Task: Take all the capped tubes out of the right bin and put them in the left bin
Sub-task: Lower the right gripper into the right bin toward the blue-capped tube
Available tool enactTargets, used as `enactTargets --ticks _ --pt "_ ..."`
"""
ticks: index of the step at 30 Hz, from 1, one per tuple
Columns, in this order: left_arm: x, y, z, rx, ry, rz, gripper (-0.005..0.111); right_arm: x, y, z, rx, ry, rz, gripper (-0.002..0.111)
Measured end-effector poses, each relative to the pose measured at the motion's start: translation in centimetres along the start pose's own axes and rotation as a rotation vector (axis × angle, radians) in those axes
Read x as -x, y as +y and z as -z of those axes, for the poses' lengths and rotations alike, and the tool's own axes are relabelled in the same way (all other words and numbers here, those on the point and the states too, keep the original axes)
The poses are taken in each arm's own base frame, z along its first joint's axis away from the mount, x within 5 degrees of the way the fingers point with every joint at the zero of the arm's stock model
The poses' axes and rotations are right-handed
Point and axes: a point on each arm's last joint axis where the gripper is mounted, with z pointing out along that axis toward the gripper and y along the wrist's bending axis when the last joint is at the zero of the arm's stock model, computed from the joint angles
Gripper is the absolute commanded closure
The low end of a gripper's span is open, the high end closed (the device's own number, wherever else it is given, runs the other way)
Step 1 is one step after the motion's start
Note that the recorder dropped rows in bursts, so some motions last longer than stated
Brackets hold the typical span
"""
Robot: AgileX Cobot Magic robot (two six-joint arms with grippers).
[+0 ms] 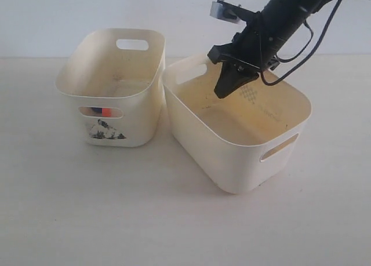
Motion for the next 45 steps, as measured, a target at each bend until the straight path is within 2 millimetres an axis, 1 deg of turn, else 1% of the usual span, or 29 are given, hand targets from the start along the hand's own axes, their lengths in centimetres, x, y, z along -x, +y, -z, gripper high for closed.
enactTargets --ticks 3,9,12,16,18,21,27,36,38,40,41,44,45 --pt "0.0 0.0 0.0 0.000 0.000 -0.002 0.102 0.0 0.2 0.4 -0.003 -0.009 0.006 0.109" --pt "0.0 0.0 0.0 0.000 0.000 -0.002 0.102 0.2 1.7 2.5 0.001 -0.063 0.028 0.109" --pt "0.0 0.0 0.0 0.000 0.000 -0.002 0.102 0.3 2.5 2.6 0.005 -0.066 0.041 0.109" --pt "0.0 0.0 0.0 0.000 0.000 -0.002 0.102 0.5 3.8 1.3 0.019 -0.038 0.077 0.109" --pt "0.0 0.0 0.0 0.000 0.000 -0.002 0.102 0.5 4.1 0.6 0.026 -0.021 0.089 0.109" --pt "0.0 0.0 0.0 0.000 0.000 -0.002 0.102 0.4 3.5 -0.5 0.027 0.008 0.083 0.109" --pt "0.0 0.0 0.0 0.000 0.000 -0.002 0.102 0.1 1.7 -3.4 0.032 0.073 0.065 0.109" --pt "0.0 0.0 0.0 0.000 0.000 -0.002 0.102 -0.2 0.6 -5.3 0.042 0.116 0.041 0.108" --pt "0.0 0.0 0.0 0.000 0.000 -0.002 0.102 -0.3 0.3 -5.8 0.045 0.127 0.035 0.102" --pt "0.0 0.0 0.0 0.000 0.000 -0.002 0.102 -0.4 0.1 -6.1 0.047 0.133 0.029 0.089" --pt "0.0 0.0 0.0 0.000 0.000 -0.002 0.102 -0.4 0.1 -6.2 0.049 0.134 0.027 0.078" --pt "0.0 0.0 0.0 0.000 0.000 -0.002 0.102 -0.3 0.0 -6.3 0.044 0.127 0.024 0.039" --pt "0.0 0.0 0.0 0.000 0.000 -0.002 0.102 -0.3 -0.1 -6.3 0.039 0.119 0.020 0.031"
